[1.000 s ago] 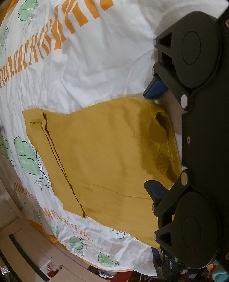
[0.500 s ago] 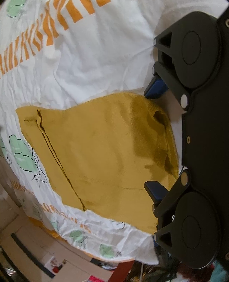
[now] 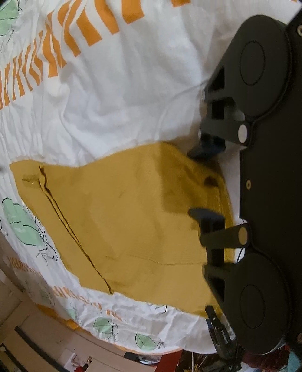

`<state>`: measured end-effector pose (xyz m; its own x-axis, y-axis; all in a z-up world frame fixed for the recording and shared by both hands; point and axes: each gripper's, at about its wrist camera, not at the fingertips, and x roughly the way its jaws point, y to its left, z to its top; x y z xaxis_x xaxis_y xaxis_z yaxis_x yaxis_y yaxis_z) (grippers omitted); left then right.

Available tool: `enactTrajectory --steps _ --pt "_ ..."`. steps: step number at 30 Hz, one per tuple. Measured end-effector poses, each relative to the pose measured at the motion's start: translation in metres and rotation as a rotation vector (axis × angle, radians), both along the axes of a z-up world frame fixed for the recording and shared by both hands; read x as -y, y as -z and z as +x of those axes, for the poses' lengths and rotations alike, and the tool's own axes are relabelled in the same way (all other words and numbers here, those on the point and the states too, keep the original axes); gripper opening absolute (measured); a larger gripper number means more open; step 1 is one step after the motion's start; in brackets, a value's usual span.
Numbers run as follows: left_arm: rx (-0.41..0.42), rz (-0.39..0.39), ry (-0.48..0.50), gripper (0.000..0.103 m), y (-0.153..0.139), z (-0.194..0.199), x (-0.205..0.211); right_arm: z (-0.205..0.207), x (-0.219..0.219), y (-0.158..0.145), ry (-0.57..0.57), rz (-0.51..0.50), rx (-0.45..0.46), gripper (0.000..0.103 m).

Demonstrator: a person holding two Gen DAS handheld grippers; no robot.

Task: Fold small clothes
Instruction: 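Close both grippers on the hem of the yellow sweater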

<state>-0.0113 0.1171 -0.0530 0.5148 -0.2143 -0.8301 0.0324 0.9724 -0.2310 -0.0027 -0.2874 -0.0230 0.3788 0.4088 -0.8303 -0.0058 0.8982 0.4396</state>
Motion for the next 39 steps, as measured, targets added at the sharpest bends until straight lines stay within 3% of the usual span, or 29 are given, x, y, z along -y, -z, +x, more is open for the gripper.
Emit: enactTrajectory --steps 2,5,8,11,19,25,29,35,39 --pt "0.005 -0.012 -0.009 0.019 0.001 0.000 -0.001 0.000 0.001 0.001 0.001 -0.010 -0.002 0.014" --pt "0.015 -0.022 -0.028 0.011 0.001 -0.001 -0.003 -0.003 -0.006 -0.005 -0.029 -0.031 0.026 0.012" --pt "0.017 -0.044 -0.048 0.009 0.001 -0.003 -0.007 -0.010 -0.009 -0.026 -0.065 -0.057 0.096 0.011" --pt "0.014 -0.048 -0.050 0.009 0.003 -0.003 -0.008 -0.011 0.014 -0.027 -0.006 -0.142 0.066 0.010" --pt "0.001 -0.035 -0.025 0.011 0.006 0.003 -0.005 -0.010 0.003 -0.014 -0.037 -0.097 0.030 0.011" --pt "-0.006 -0.057 -0.001 0.029 0.007 0.006 0.000 -0.006 0.002 -0.012 -0.035 -0.083 0.024 0.013" --pt "-0.002 -0.022 0.029 0.028 0.006 0.006 0.005 -0.008 0.002 -0.012 -0.020 -0.073 0.024 0.013" --pt "-0.013 -0.119 -0.048 0.028 0.002 0.005 -0.010 -0.011 0.004 -0.010 -0.002 -0.055 0.023 0.013" --pt "-0.010 -0.103 -0.046 0.024 -0.001 0.002 -0.010 -0.011 0.006 -0.009 0.004 -0.045 0.022 0.013"
